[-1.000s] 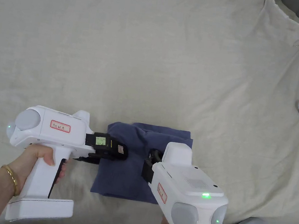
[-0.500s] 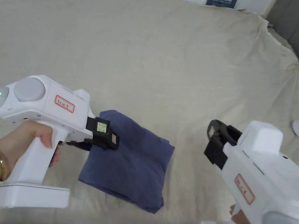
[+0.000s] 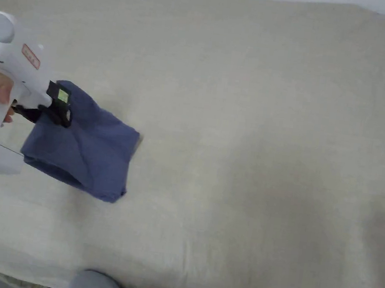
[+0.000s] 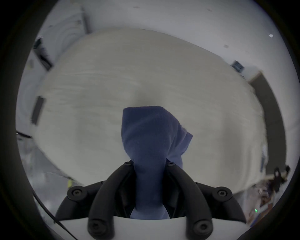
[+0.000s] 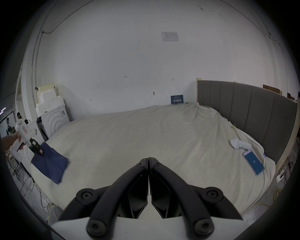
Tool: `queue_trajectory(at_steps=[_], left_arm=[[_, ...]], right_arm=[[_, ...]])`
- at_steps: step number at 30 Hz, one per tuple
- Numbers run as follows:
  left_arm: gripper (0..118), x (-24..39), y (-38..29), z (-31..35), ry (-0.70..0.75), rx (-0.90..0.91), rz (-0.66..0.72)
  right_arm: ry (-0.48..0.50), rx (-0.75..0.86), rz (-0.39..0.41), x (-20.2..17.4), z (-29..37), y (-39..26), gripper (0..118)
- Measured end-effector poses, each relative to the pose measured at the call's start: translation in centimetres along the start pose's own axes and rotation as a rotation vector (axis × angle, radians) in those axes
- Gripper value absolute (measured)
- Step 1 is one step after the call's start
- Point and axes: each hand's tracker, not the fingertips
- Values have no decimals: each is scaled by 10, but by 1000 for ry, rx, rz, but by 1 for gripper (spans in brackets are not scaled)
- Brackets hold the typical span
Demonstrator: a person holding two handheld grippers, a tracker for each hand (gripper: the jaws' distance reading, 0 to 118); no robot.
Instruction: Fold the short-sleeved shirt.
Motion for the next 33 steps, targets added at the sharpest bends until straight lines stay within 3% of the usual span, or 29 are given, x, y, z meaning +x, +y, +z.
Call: queue_trajectory(at_steps=[7,9,11,12,15,16,18,20,24,29,31,33], left_arm=[[22,-107,25,-27,332,61,145],[27,-120,26,-40,401,82,158],[46,-126,22,-52,449,116,133],[63,-126,21,-57,485,143,122],[100,-116,14,-58,600,271,54],[101,-111,14,-56,637,309,41],[101,-96,12,-44,678,431,30],[98,-77,7,-21,658,565,49],[72,-20,1,36,447,800,45],[56,69,-31,96,176,1021,9],[26,102,-46,112,90,1056,4],[8,131,-63,127,7,1093,-1]], right_arm=[[-19,-74,40,-20,-16,-9,0],[-22,-90,33,-24,-22,-9,0],[-25,-102,31,-27,-27,-9,0],[-27,-108,35,-29,-29,-9,0],[-23,-120,50,-28,-29,-9,0],[-19,-122,52,-27,-29,-8,0],[-11,-117,54,11,12,3,0],[-4,-106,56,16,19,5,0],[0,-69,65,27,32,13,0],[-2,53,82,40,46,33,0],[-4,83,92,48,51,44,0],[-4,122,106,48,52,46,0]])
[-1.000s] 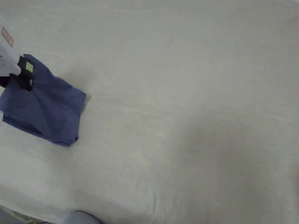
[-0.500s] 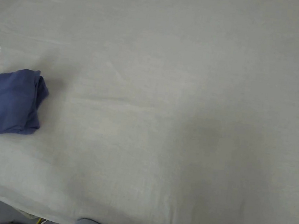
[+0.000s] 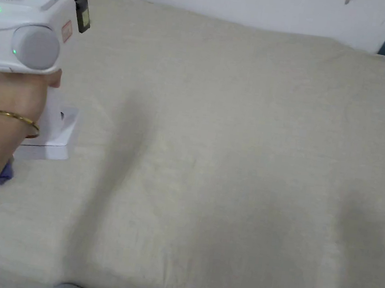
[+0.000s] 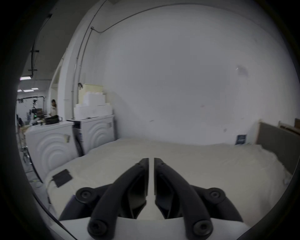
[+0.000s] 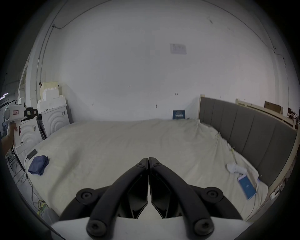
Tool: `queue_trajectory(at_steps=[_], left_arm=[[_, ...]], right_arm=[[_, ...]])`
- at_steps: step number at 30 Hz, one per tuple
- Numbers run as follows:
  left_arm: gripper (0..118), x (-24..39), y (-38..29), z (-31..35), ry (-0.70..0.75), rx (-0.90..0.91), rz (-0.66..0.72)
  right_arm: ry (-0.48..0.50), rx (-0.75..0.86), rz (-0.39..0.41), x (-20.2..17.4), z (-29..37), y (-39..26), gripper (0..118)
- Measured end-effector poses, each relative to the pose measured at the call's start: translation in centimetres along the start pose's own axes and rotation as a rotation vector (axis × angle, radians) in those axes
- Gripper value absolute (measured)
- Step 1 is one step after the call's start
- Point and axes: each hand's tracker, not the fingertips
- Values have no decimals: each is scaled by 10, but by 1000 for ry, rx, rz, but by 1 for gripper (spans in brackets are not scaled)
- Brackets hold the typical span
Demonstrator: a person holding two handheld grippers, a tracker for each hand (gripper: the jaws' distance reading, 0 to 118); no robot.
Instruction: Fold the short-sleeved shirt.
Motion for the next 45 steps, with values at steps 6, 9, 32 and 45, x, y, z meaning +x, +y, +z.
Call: queue_trajectory(at_steps=[6,9,32,45], left_arm=[[0,70,-7,48,-125,100,-49],[0,97,-19,70,-169,131,-65],[0,142,-151,115,-285,-68,-96],[0,136,-162,117,-269,-100,-90]], right_arm=[[2,101,29,-50,-47,23,0],[0,133,10,-37,-35,41,0],[-47,56,13,-33,-34,-33,0],[-46,25,-5,-38,-30,-49,0]])
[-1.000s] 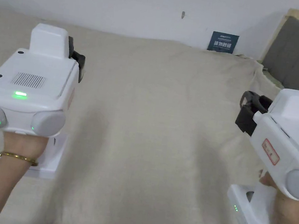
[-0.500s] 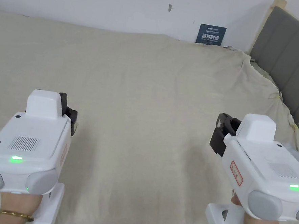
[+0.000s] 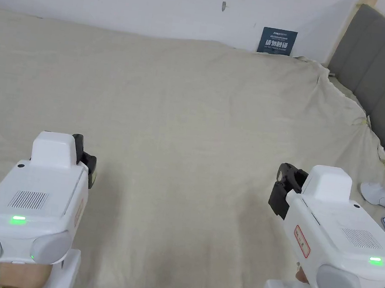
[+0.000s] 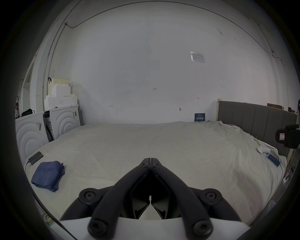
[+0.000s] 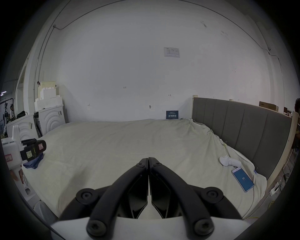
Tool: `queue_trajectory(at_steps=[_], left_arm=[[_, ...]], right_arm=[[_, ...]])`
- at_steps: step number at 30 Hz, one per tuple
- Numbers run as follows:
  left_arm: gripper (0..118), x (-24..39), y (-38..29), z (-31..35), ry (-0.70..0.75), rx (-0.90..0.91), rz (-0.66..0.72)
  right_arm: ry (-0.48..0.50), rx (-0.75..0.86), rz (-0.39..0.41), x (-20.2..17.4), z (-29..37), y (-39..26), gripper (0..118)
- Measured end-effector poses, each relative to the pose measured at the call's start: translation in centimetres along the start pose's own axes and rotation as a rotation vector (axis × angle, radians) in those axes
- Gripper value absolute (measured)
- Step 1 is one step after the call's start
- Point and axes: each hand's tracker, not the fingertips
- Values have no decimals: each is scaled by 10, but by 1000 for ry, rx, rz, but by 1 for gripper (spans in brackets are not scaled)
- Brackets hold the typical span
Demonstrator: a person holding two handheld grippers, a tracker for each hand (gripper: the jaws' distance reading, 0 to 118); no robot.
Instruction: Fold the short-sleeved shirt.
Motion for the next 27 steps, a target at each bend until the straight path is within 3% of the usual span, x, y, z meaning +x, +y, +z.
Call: queue_trajectory(at_steps=[6,8,11,12,13,14,15,16,17,21,27], left_arm=[[0,2,-2,2,-5,-5,-2],[15,2,-2,2,-6,-6,8],[21,3,-1,1,-9,-12,17],[41,3,-1,1,-9,-14,17],[61,3,-1,1,-9,-17,15],[78,3,-1,1,-9,-18,12],[94,4,-2,1,-5,-15,6],[101,5,-2,2,1,-9,-2],[104,6,-2,3,7,-3,-9],[118,5,-1,3,-5,-7,-6],[118,5,1,4,-12,-5,4]], right_arm=[[-4,7,-11,0,0,2,0],[-5,9,-14,-1,0,3,0],[-11,16,-30,0,1,3,0],[-10,16,-39,0,1,4,2],[-7,13,-47,1,1,4,11],[-11,11,-48,1,0,4,32],[-9,8,-48,2,0,4,69],[-7,3,-46,2,-1,4,93],[-16,7,-37,2,-1,5,105],[-52,8,5,-2,-1,6,112],[-33,10,-15,-1,-1,8,118]])
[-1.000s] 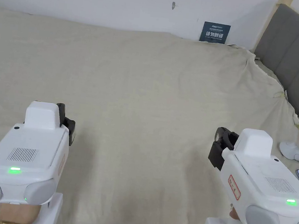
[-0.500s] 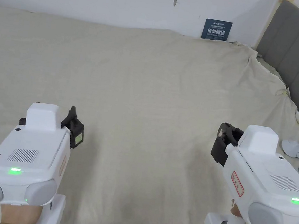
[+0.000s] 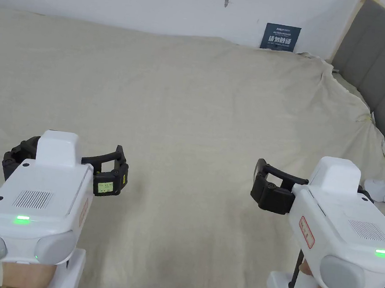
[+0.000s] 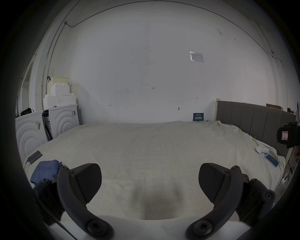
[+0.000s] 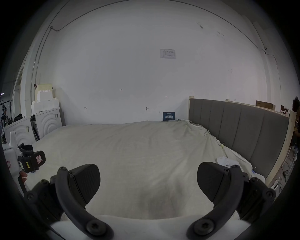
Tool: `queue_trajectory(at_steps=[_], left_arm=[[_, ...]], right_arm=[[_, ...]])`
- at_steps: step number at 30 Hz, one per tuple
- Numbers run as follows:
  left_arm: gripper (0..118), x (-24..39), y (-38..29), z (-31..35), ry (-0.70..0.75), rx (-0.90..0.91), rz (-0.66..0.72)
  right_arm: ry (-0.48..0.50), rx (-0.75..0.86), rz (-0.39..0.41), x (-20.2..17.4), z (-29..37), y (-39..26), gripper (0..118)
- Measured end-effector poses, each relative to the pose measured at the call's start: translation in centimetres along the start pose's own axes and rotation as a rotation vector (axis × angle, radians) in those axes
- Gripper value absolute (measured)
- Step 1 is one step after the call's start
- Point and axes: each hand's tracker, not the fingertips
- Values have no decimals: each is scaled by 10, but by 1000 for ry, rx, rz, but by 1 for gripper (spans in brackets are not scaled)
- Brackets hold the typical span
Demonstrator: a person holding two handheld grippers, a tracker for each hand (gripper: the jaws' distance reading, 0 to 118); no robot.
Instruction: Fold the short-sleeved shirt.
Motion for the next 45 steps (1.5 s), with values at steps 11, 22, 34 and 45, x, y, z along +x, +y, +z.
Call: queue_trajectory(at_steps=[11,22,34,45], left_arm=[[118,0,0,-1,-2,-4,2],[118,2,0,-1,-2,-8,-4],[118,5,-2,-2,-9,-12,-10],[118,6,-2,-2,-12,-10,-13]], right_arm=[[2,6,5,-3,2,-1,118],[12,4,3,-3,3,-2,118],[16,-3,6,-3,3,-5,118],[17,-7,6,-4,3,-7,118]])
